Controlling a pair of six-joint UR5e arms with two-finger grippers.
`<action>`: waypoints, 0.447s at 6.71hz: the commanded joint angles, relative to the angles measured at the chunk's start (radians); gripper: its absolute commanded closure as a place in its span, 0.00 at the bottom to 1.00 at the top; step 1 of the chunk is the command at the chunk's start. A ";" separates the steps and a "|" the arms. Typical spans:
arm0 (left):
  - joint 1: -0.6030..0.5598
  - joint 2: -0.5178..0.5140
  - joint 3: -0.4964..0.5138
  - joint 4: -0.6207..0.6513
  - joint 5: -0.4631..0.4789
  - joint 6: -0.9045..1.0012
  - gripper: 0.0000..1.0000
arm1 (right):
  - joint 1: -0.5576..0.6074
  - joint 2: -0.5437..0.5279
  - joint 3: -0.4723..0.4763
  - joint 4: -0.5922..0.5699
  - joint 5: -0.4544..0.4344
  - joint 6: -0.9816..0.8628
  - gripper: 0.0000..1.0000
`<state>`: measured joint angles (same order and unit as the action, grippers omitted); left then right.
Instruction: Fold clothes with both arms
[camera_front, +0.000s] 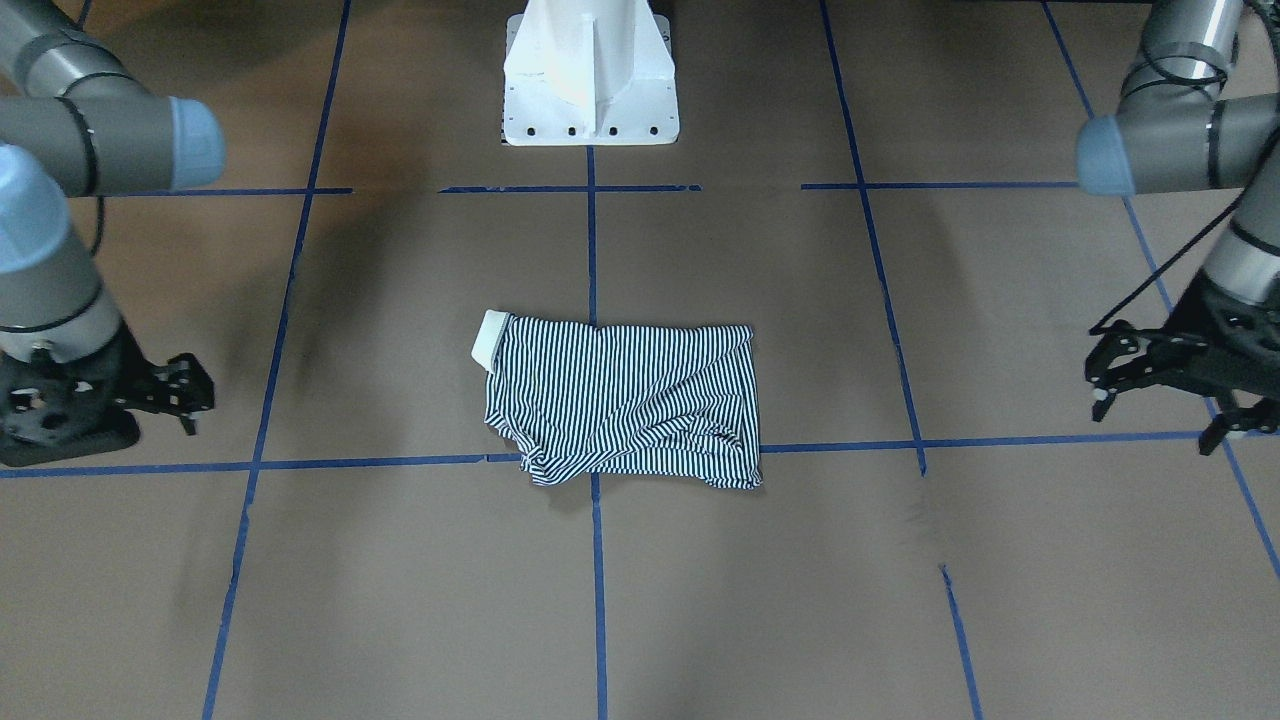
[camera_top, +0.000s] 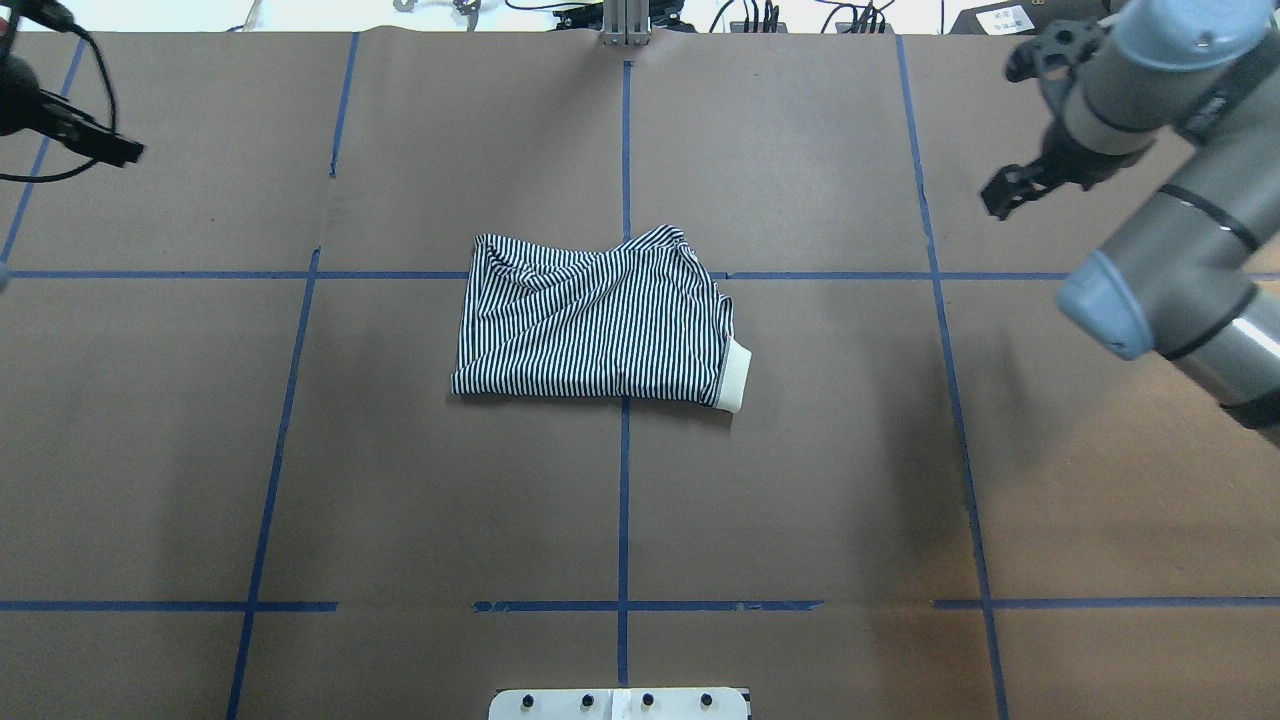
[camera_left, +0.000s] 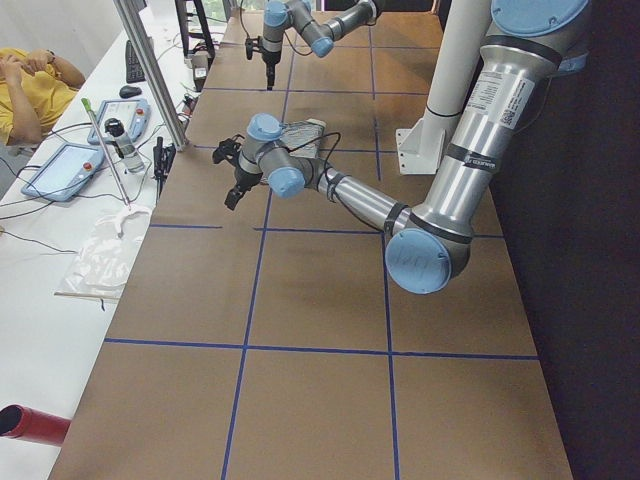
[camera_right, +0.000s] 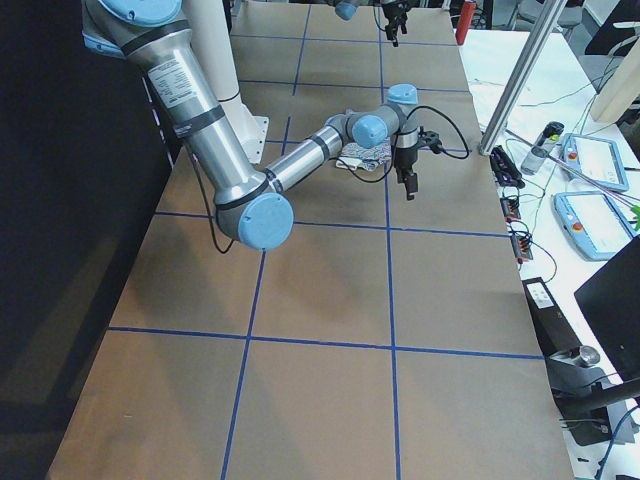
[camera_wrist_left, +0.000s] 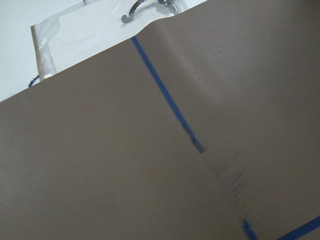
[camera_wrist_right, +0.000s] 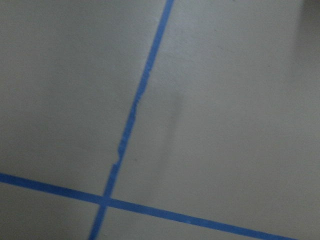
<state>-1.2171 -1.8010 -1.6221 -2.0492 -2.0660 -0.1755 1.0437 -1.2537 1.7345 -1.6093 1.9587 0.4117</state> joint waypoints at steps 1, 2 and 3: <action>-0.151 0.166 0.008 -0.012 -0.167 0.128 0.00 | 0.116 -0.267 0.101 0.008 0.055 -0.083 0.00; -0.165 0.192 0.052 -0.002 -0.183 0.091 0.00 | 0.162 -0.321 0.102 0.008 0.071 -0.085 0.00; -0.203 0.190 0.132 -0.014 -0.184 0.084 0.00 | 0.186 -0.357 0.096 -0.004 0.072 -0.083 0.00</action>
<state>-1.3797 -1.6293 -1.5614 -2.0560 -2.2339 -0.0807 1.1923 -1.5508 1.8279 -1.6046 2.0236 0.3310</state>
